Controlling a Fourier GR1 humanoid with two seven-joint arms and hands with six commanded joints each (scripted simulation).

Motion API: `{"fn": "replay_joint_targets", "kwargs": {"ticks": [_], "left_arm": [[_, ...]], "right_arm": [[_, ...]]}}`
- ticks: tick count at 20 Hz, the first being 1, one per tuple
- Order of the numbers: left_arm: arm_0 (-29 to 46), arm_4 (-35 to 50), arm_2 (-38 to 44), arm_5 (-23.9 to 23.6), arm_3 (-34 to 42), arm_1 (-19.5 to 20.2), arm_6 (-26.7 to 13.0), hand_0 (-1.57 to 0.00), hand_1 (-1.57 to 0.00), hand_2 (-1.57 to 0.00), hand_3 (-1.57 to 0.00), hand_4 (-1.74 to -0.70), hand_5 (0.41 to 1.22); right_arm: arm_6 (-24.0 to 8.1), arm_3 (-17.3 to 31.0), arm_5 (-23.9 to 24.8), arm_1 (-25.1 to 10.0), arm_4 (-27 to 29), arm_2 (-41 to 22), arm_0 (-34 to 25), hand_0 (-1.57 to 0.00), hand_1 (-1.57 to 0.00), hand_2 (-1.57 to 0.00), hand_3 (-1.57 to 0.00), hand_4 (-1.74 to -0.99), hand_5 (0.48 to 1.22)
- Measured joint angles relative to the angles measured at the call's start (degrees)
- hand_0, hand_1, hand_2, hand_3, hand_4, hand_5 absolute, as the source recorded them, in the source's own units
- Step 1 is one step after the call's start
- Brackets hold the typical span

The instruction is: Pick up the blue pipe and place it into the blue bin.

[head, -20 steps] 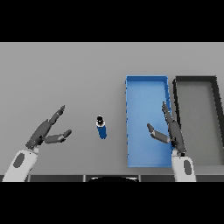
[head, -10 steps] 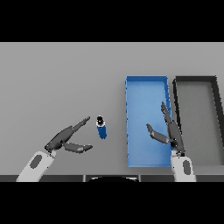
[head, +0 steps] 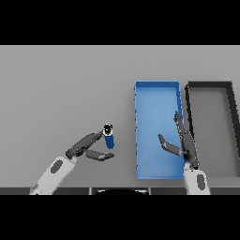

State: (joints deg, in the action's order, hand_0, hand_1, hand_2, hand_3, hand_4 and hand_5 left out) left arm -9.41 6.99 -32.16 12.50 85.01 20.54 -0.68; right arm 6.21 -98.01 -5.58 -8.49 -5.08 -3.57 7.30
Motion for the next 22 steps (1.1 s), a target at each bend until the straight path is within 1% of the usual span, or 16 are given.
{"fn": "replay_joint_targets", "kwargs": {"ticks": [2,3,6,7,8,9,11,12,13,14,16,17,18,19,20,22], "left_arm": [[-1.74,-2.54,-0.64,-1.27,-2.59,-1.7,0.82,0.0,0.0,0.0,0.0,-1.08,0.442],[-2.31,-3.67,-0.92,-1.81,-3.74,-2.48,2.55,0.0,0.0,0.0,0.0,-1.07,0.445],[-4.52,-2.39,-0.35,-1.23,-7.19,-5.82,4.73,0.0,0.0,-0.02,-0.02,-1.11,0.507],[-4.47,-1.86,-0.34,-1.46,-7.23,-7.0,5.34,0.0,-0.03,-0.11,-0.1,-1.14,0.55],[-4.62,-0.92,0.11,-1.29,-7.79,-7.75,5.58,-0.02,-0.16,-0.29,-0.26,-1.21,0.607],[-4.12,-0.26,0.3,-1.56,-8.56,-8.92,5.66,-0.19,-0.35,-0.48,-0.52,-1.25,0.73],[-3.62,1.05,1.1,-2.31,-9.77,-10.85,5.85,-0.67,-0.79,-0.87,-0.88,-1.42,0.906],[-3.98,0.82,1.3,-3.06,-10.14,-11.39,5.83,-0.85,-0.94,-1.01,-1.0,-1.48,0.969],[-3.24,0.53,0.94,-3.14,-9.76,-11.84,6.99,-0.99,-1.07,-1.12,-1.1,-1.53,1.02],[-3.16,1.06,1.4,-2.91,-9.55,-11.91,6.82,-1.11,-1.17,-1.21,-1.16,-1.57,1.06],[-3.34,-0.17,0.72,-4.18,-10.14,-12.11,9.24,-1.28,-1.31,-1.34,-1.27,-1.63,1.118],[-3.35,-0.83,0.36,-4.63,-9.66,-11.64,9.33,-1.33,-1.37,-1.39,-1.31,-1.65,1.139],[-2.57,-1.27,-0.15,-5.02,-8.59,-11.2,10.0,-1.38,-1.41,-1.42,-1.34,-1.67,1.155],[-2.89,-1.67,-0.58,-5.81,-8.69,-12.4,10.23,-1.42,-1.44,-1.45,-1.37,-1.68,1.168],[-2.44,-2.07,-0.94,-6.07,-8.08,-12.34,11.77,-1.45,-1.47,-1.48,-1.39,-1.69,1.179],[-3.35,-1.15,-0.72,-6.09,-5.84,-12.59,11.86,-1.49,-1.5,-1.51,-1.42,-1.71,1.194]], "right_arm": [[-1.0,0.09,0.31,0.24,-0.51,-0.29,-0.39,0.0,0.0,0.0,0.0,-1.265,0.597],[-0.17,0.28,-0.03,-0.06,-0.32,-0.08,0.27,0.0,0.0,0.0,0.0,-1.267,0.598],[-0.44,0.18,-0.23,-0.22,0.3,0.27,-0.54,0.0,0.0,0.0,0.0,-1.267,0.6],[-0.35,0.42,-0.25,-0.14,0.17,0.19,-0.43,0.0,0.0,0.0,0.0,-1.266,0.601],[-0.37,0.3,-0.01,0.29,-0.03,-0.09,-0.6,0.0,0.0,0.0,0.0,-1.261,0.6],[-0.16,0.04,0.27,0.07,0.06,0.31,-0.28,0.0,0.0,0.0,0.0,-1.26,0.6],[-0.3,0.63,0.04,-0.41,0.18,0.66,-0.5,0.0,0.0,0.0,0.0,-1.259,0.605],[0.53,-0.01,-0.18,-0.82,-0.02,0.56,0.03,0.0,0.0,0.0,0.0,-1.261,0.609],[0.2,0.46,-0.36,-0.45,0.02,0.27,-0.27,0.0,0.0,0.0,0.0,-1.262,0.611],[-0.27,1.27,-0.43,-0.41,0.18,0.43,-1.01,0.0,0.0,0.0,0.0,-1.259,0.614],[1.15,0.5,-0.53,-0.06,0.07,-0.02,0.15,0.0,0.0,0.0,0.0,-1.258,0.615],[0.48,0.2,-0.54,-0.37,0.34,0.26,-0.05,0.0,0.0,0.0,0.0,-1.255,0.616],[0.52,0.71,-0.37,0.01,-0.16,-0.12,-0.18,0.0,0.0,0.0,0.0,-1.252,0.619],[0.13,1.12,-0.14,0.02,-0.57,-0.17,-0.73,0.0,0.0,0.0,0.0,-1.25,0.622],[0.83,0.92,-0.18,-0.12,-0.51,-0.09,-0.69,0.0,0.0,0.0,0.0,-1.245,0.621],[-0.08,0.37,-0.03,-0.24,-0.87,-0.25,-0.16,0.0,0.0,0.0,0.0,-1.248,0.627]]}}
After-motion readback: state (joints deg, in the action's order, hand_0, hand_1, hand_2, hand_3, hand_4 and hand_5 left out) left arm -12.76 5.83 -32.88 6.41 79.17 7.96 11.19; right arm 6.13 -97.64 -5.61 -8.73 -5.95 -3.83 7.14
